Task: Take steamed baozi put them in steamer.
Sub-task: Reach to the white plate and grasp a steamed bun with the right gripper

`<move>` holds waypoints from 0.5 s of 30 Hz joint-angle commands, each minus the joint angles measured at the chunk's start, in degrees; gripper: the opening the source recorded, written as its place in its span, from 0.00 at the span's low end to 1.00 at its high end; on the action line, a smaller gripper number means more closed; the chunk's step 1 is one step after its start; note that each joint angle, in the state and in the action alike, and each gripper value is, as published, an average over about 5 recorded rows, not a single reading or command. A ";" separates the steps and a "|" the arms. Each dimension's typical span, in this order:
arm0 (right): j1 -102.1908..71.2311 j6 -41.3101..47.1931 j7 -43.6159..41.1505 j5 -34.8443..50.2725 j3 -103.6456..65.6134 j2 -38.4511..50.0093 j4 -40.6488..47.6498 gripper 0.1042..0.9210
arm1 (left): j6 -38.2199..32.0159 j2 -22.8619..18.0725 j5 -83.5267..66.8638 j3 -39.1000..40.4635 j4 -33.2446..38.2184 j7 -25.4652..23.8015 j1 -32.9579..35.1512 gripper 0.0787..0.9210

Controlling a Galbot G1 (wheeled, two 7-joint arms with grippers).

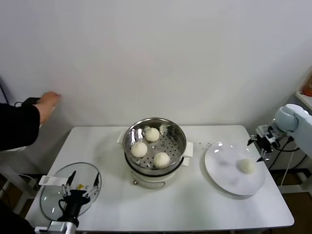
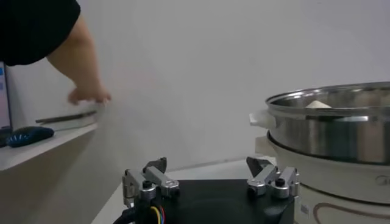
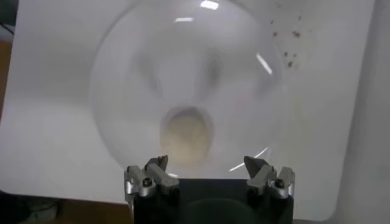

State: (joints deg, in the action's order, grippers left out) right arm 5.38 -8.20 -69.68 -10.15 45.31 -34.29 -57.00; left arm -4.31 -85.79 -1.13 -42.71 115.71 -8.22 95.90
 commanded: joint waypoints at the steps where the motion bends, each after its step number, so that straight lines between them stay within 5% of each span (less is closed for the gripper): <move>1: -9.18 -4.42 -1.73 -10.09 -10.35 -2.93 7.01 0.88 | 0.10 -0.04 0.40 -0.16 -0.25 -0.04 0.25 0.88; 15: -10.66 -4.84 -1.19 -11.13 -13.61 -9.20 13.30 0.88 | 0.32 0.01 0.10 -1.00 -1.20 0.09 -0.23 0.88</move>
State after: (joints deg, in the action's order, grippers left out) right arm -2.78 -11.88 -70.68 -18.50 35.22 -39.80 -48.28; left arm -4.12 -85.75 -1.16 -43.56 114.67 -8.09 95.73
